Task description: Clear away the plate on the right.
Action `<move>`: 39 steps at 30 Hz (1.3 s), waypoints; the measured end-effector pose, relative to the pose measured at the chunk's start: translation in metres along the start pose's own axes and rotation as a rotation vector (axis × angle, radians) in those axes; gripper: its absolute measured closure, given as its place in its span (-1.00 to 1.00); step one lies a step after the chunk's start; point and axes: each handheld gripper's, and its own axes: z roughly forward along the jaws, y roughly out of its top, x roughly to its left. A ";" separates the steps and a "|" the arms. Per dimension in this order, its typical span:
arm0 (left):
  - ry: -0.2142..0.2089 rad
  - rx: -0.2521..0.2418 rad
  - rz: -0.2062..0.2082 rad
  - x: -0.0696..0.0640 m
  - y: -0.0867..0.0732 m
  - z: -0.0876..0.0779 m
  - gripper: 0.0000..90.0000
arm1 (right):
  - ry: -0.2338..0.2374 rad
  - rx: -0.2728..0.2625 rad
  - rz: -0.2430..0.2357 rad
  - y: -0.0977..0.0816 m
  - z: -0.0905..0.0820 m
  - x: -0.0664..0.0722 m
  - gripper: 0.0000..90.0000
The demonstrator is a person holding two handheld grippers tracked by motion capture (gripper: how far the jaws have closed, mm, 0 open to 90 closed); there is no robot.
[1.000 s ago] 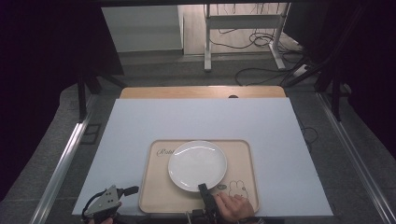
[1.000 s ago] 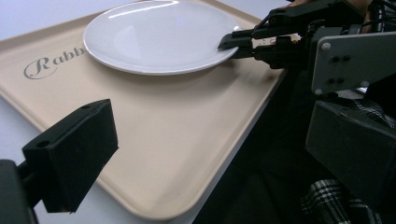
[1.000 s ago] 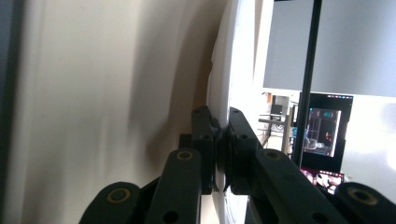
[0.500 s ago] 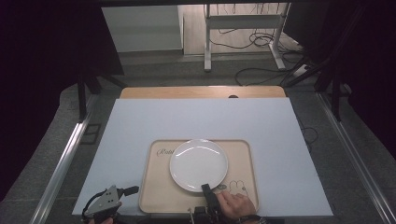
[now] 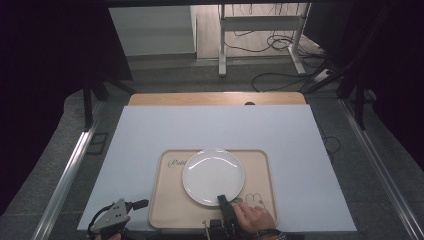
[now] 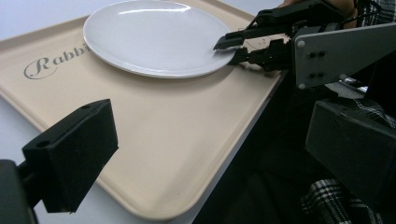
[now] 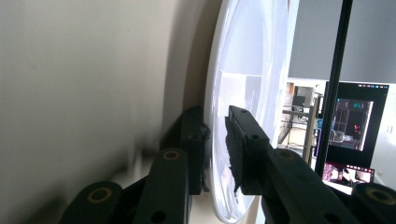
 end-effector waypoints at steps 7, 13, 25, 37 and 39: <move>0.001 -0.001 -0.001 0.000 0.000 0.000 -0.96 | 0.003 -0.007 0.006 0.002 -0.004 -0.002 0.60; 0.000 0.001 0.000 0.000 0.000 0.000 -0.96 | 0.004 -0.012 0.012 0.002 -0.008 -0.003 0.55; 0.001 0.000 0.000 0.000 0.000 0.000 -0.96 | 0.001 -0.020 0.015 0.002 -0.015 -0.006 0.46; 0.002 0.000 0.002 0.000 0.000 0.000 -0.96 | 0.009 -0.035 0.013 0.001 -0.022 -0.008 0.40; 0.002 0.000 0.001 0.000 0.000 0.000 -0.96 | 0.011 -0.038 0.013 0.001 -0.024 -0.009 0.40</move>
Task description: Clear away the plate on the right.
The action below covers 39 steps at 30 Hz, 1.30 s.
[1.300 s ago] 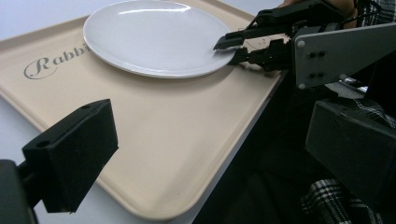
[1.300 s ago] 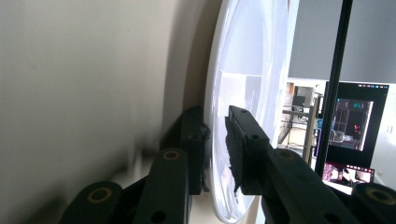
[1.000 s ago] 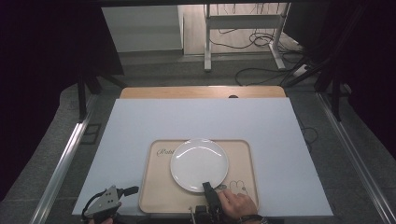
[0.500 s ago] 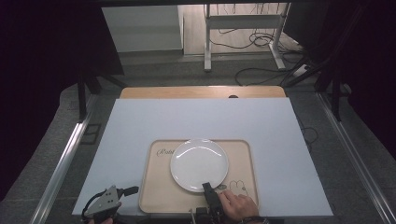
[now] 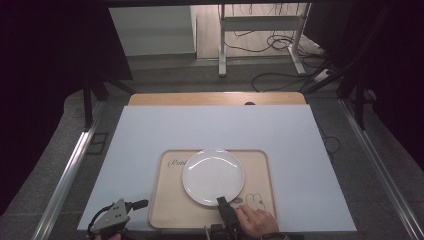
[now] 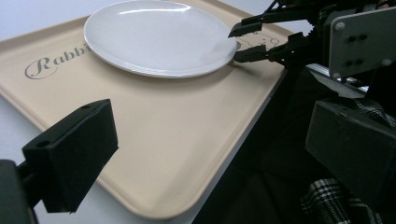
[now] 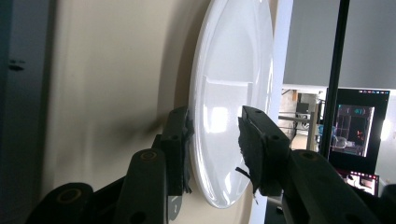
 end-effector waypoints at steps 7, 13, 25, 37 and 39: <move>0.001 0.001 0.002 0.000 0.000 0.000 -0.96 | -0.023 -0.012 0.004 -0.002 -0.005 -0.006 0.38; 0.002 0.003 0.003 0.000 0.000 0.000 -0.96 | -0.033 -0.002 0.016 -0.004 -0.004 -0.007 0.29; 0.002 0.004 0.005 -0.001 0.000 0.000 -0.96 | -0.031 0.005 0.080 -0.013 -0.003 -0.013 0.15; 0.003 0.005 0.007 -0.001 0.000 0.000 -0.96 | -0.010 0.006 0.153 -0.024 0.002 -0.019 -0.08; 0.003 0.005 0.007 -0.001 0.000 0.000 -0.96 | -0.010 0.004 0.161 -0.025 0.003 -0.020 -0.09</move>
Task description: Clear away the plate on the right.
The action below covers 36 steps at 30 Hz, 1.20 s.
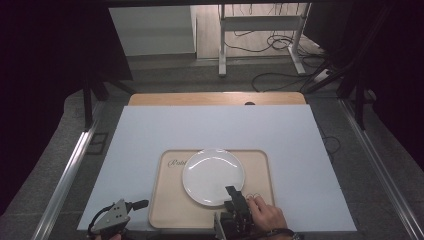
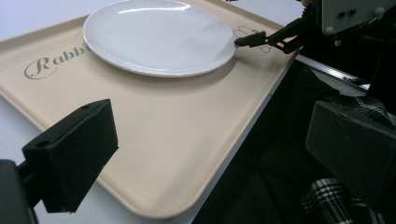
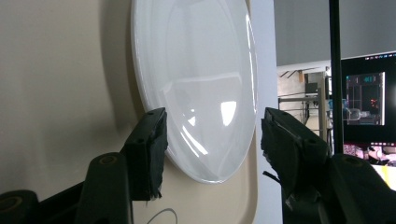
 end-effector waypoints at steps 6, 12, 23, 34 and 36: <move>0.001 0.000 0.001 0.000 0.000 0.000 -0.96 | 0.009 0.002 0.022 -0.002 0.001 -0.002 -0.13; 0.001 0.000 0.001 0.000 0.000 0.000 -0.96 | 0.021 -0.001 0.064 -0.005 0.001 -0.005 -0.18; 0.002 0.001 0.001 -0.001 0.000 -0.001 -0.96 | 0.044 -0.007 0.133 -0.012 0.000 -0.013 -0.25; 0.002 0.000 0.001 0.000 0.000 -0.001 -0.96 | 0.063 -0.011 0.194 -0.021 0.001 -0.018 -0.29; 0.002 0.000 0.001 -0.001 0.000 -0.001 -0.96 | 0.069 -0.014 0.210 -0.024 0.001 -0.019 -0.30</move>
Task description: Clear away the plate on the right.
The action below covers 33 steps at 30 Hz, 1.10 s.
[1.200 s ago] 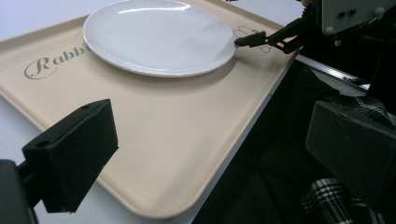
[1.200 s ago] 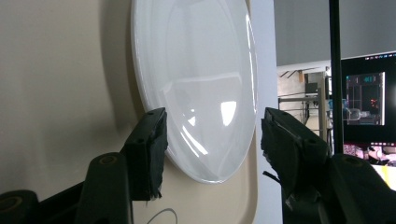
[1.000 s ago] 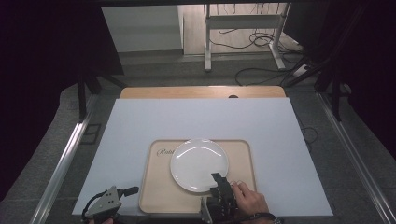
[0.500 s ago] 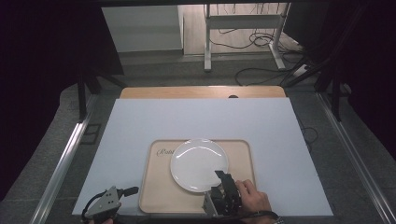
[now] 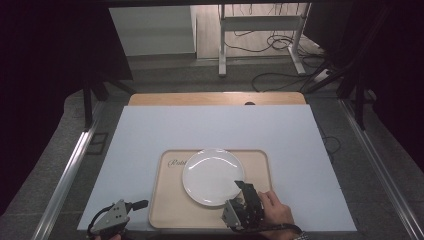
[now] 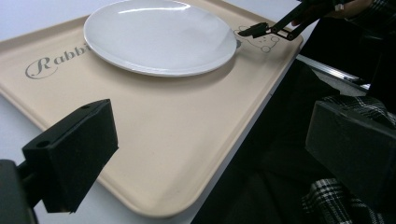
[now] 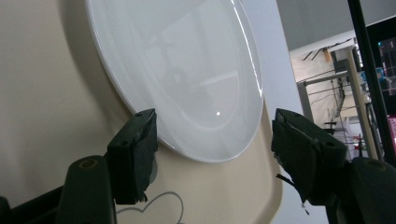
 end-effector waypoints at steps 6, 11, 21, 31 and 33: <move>-0.001 0.000 -0.001 0.000 0.000 0.000 -0.96 | 0.017 0.006 0.036 -0.006 -0.001 -0.004 -0.32; 0.000 0.000 0.000 0.000 0.000 0.000 -0.96 | 0.025 0.001 0.088 -0.011 -0.002 -0.007 -0.34; -0.001 0.000 0.000 0.000 0.000 0.000 -0.96 | 0.079 -0.014 0.202 -0.024 -0.004 -0.016 -0.46; -0.001 -0.001 0.001 0.000 0.000 0.000 -0.96 | 0.125 -0.029 0.310 -0.038 -0.006 -0.025 -0.57; -0.001 -0.001 0.001 0.000 0.000 0.000 -0.96 | 0.138 -0.033 0.346 -0.042 -0.007 -0.027 -0.58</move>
